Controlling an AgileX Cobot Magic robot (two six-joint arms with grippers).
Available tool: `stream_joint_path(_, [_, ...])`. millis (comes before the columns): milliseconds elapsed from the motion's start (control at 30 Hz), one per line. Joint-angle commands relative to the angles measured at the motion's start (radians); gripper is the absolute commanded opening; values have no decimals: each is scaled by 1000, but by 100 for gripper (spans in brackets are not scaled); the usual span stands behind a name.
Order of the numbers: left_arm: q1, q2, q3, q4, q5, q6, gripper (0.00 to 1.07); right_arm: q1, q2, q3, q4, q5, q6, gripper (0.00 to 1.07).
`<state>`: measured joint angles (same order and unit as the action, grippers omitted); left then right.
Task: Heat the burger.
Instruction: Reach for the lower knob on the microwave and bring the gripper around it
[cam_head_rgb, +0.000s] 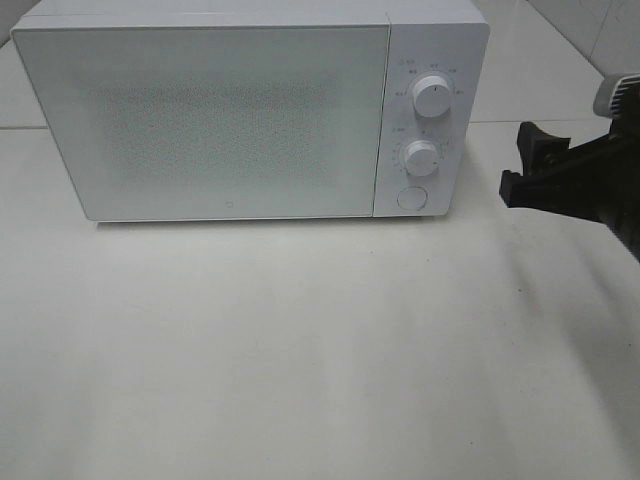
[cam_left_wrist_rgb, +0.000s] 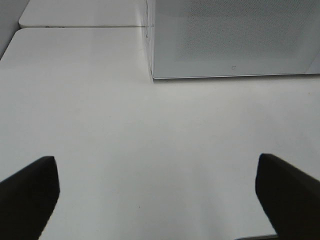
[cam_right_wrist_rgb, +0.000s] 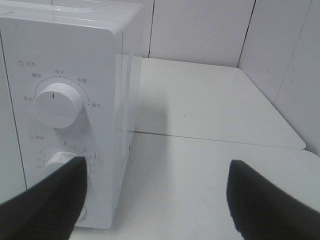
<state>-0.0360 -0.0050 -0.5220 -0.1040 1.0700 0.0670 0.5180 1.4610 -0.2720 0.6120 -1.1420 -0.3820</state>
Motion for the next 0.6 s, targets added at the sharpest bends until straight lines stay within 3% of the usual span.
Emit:
stream_joint_path(33, [3, -19, 4, -2, 1, -6, 100, 136, 62, -11, 207, -111, -23, 76])
stream_joint_path(233, [3, -19, 4, -2, 1, -6, 100, 264, 139, -70, 355, -150, -41, 77])
stream_joint_path(433, [3, -19, 4, -2, 1, -6, 100, 342, 230, -154, 374, -151, -42, 76])
stream_joint_path(600, [3, -19, 4, -2, 1, -6, 100, 346, 285, -189, 373, -151, -42, 76])
